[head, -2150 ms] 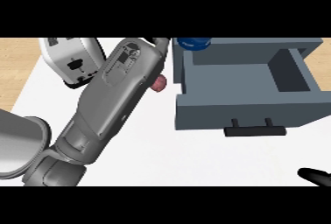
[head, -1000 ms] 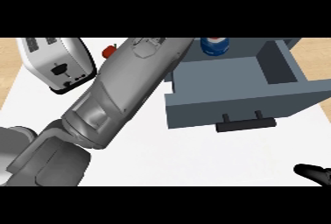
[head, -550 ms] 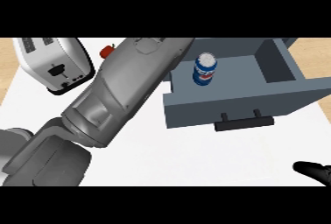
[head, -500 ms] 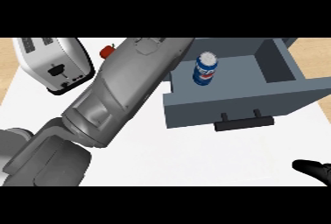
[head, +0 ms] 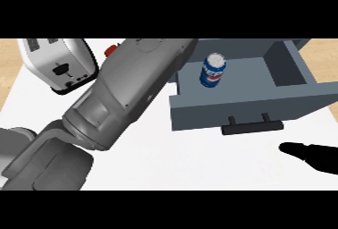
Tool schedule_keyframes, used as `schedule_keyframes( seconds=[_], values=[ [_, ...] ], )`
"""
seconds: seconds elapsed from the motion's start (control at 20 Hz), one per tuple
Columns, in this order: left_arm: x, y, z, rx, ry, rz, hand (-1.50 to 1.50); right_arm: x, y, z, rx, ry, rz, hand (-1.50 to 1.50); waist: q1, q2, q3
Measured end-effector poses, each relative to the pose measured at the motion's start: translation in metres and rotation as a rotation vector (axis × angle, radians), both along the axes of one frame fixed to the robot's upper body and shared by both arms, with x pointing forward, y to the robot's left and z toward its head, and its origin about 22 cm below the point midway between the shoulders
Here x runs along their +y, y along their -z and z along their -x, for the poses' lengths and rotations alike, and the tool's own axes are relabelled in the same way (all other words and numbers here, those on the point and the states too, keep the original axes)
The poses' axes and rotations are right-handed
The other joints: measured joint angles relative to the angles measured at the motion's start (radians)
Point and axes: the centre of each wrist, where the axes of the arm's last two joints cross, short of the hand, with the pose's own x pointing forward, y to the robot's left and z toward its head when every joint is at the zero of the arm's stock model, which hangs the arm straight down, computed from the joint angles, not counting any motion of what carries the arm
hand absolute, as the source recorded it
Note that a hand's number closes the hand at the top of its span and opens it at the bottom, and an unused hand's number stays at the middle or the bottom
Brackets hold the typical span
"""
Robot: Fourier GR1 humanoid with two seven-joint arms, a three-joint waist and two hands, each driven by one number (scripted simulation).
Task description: Pick up the can, place it into the drawer and close the drawer
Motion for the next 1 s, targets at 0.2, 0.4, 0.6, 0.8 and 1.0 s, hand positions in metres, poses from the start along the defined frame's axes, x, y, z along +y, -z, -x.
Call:
schedule_keyframes(
  seconds=[0.2,0.4,0.6,0.8,1.0],
  values=[
    [0.0,-0.003,0.0,-0.002,0.005,0.026,-1.5,0.008,0.006,-0.016,-0.005,0.021,0.142,-1.5,0.017,-0.002,0.0],
    [-0.002,-0.008,0.0,-0.011,0.002,0.027,-1.5,0.02,0.02,-0.036,0.002,0.035,0.259,-1.5,0.037,-0.005,0.0],
    [-0.002,-0.008,-0.001,-0.016,-0.003,0.01,-1.5,0.034,0.04,-0.058,0.012,0.047,0.362,-1.5,0.052,-0.008,0.0],
    [0.0,-0.006,-0.002,-0.023,0.003,-0.006,-1.5,0.046,0.063,-0.079,0.031,0.07,0.475,-1.5,0.07,-0.014,-0.001],
    [0.012,-0.008,-0.007,-0.013,0.018,0.01,-1.5,0.053,0.081,-0.106,0.037,0.096,0.557,-1.5,0.088,-0.016,-0.001]
  ],
)
